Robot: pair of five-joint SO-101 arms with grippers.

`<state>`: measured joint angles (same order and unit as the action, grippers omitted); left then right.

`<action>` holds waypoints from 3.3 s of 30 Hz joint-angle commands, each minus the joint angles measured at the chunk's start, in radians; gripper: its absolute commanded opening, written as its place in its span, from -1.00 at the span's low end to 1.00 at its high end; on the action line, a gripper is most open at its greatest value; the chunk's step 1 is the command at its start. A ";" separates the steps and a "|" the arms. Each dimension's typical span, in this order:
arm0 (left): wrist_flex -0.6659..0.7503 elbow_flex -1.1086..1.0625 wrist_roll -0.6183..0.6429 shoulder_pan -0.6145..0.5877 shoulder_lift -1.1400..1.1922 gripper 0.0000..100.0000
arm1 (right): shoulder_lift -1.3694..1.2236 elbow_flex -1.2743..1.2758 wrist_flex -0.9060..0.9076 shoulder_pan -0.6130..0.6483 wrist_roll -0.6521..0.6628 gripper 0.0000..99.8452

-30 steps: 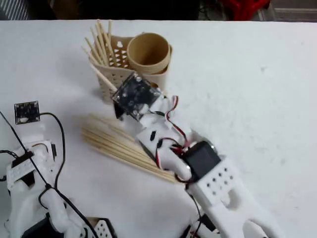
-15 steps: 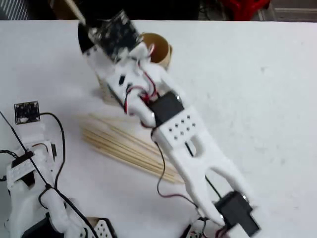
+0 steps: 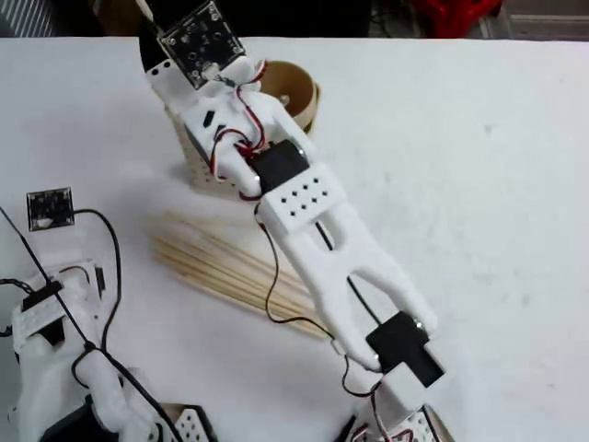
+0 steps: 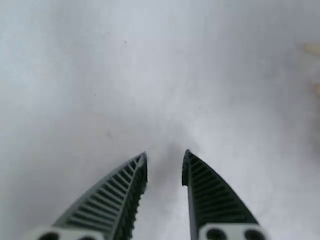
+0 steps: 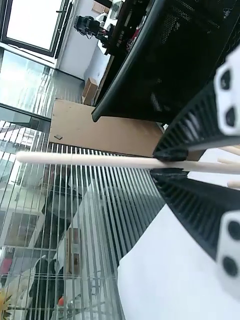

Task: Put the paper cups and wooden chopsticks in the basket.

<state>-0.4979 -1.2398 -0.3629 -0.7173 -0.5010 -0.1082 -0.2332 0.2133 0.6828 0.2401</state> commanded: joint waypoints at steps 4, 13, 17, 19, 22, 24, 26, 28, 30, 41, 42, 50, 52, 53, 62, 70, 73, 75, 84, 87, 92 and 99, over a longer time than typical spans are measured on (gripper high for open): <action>0.023 0.005 0.008 0.015 -0.001 -0.74 | 0.013 -0.058 0.038 -0.019 -0.009 -0.69; 0.023 0.005 0.008 0.015 -0.001 -0.74 | 0.206 -0.049 0.579 -0.019 0.000 -0.80; 0.023 0.005 0.008 0.015 -0.001 -0.74 | 0.312 -0.048 0.983 -0.019 0.046 -0.93; 0.023 0.005 0.008 0.015 -0.001 -0.74 | 0.325 -0.025 1.125 -0.013 0.149 -0.96; 0.023 0.005 0.008 0.015 -0.001 -0.74 | 0.321 0.100 1.193 -0.012 0.275 -0.96; 0.023 0.005 0.008 0.015 -0.001 -0.74 | 0.326 0.245 1.122 -0.025 0.351 -0.96; 0.023 0.005 0.008 0.015 -0.001 -0.74 | 0.332 0.396 1.021 -0.042 0.434 -0.96; 0.023 0.005 0.008 0.015 -0.001 -0.74 | 0.323 0.520 0.903 -0.053 0.473 -0.96; 0.023 0.005 0.008 0.015 -0.001 -0.74 | 0.321 0.641 0.788 -0.058 0.509 -0.90; 0.021 0.005 0.008 0.015 -0.001 -0.74 | 0.288 0.890 0.504 -0.064 0.597 -0.66; 0.021 0.005 0.008 0.015 -0.001 -0.74 | 0.263 0.884 0.503 -0.068 0.605 -0.66; 0.020 0.005 0.008 0.015 -0.001 -0.74 | 0.024 0.727 0.504 -0.097 0.637 -0.66; 0.020 0.005 0.008 0.015 -0.001 -0.74 | -0.008 0.692 0.509 -0.116 0.635 -0.66; 0.020 0.005 0.008 0.015 -0.001 -0.74 | -0.015 0.684 0.510 -0.122 0.635 -0.66; 0.020 0.005 0.008 0.015 -0.001 -0.74 | -0.028 0.681 0.506 -0.107 0.646 -0.66; 0.020 0.005 0.008 0.015 -0.001 -0.74 | -0.174 0.606 0.547 -0.111 0.646 -0.76; 0.020 0.005 0.008 0.015 -0.001 -0.74 | -0.189 0.545 0.634 -0.111 0.637 -0.84; 0.020 0.005 0.008 0.015 -0.001 -0.74 | -0.180 0.539 0.674 -0.111 0.631 -0.97; 0.020 0.005 0.008 0.015 -0.001 -0.74 | -0.065 0.583 0.871 -0.140 0.457 -0.97; 0.020 0.005 0.008 0.015 -0.001 -0.74 | 0.054 0.660 0.871 -0.193 0.440 -0.97; 0.020 0.005 0.008 0.015 -0.001 -0.74 | 0.255 0.818 0.871 -0.203 0.446 -0.97; 0.018 0.005 0.008 0.015 -0.001 -0.74 | 0.292 0.914 0.871 -0.159 0.471 -0.92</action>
<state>-0.4979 -1.2398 -0.3629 -0.7173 -0.5010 0.1511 0.6767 1.0802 0.5155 0.7020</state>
